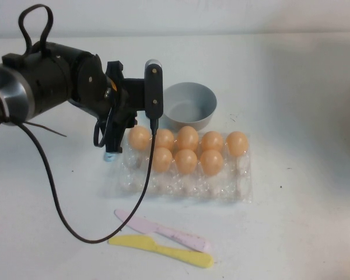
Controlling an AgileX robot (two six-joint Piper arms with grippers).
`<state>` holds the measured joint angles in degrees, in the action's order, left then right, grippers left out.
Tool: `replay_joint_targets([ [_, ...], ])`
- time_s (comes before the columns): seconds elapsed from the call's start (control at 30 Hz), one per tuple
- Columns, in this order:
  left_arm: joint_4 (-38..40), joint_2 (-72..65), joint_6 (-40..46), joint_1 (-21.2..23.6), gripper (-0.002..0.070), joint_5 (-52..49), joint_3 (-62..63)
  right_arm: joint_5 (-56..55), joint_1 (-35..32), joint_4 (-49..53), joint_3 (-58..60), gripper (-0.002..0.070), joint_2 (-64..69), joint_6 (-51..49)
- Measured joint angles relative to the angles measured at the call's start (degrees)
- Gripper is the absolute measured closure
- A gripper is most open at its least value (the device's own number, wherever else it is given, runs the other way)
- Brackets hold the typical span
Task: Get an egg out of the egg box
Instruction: Pick up the egg from the plastic box
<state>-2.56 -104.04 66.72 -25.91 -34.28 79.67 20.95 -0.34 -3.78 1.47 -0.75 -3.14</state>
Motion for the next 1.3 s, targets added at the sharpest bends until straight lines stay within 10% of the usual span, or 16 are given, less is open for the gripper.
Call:
replay_joint_targets([
  [0.13,-0.13,-0.37,-2.15,0.00,0.0563,0.15,0.00,0.00,0.00,0.00,0.00,0.0694,0.00,0.00],
  [0.43,-0.13,-3.41,-2.22,0.00,0.0205,0.51,0.00,0.00,0.00,0.00,0.00,0.0694,0.00,0.00],
  [1.0,0.12,-7.30,-0.20,0.00,0.0195,3.42,0.00,0.00,0.00,0.00,0.00,0.0694,0.00,0.00],
  [1.3,0.38,-7.30,0.20,0.00,0.0362,4.06,0.00,0.00,0.00,0.00,0.00,0.0694,0.00,0.00],
])
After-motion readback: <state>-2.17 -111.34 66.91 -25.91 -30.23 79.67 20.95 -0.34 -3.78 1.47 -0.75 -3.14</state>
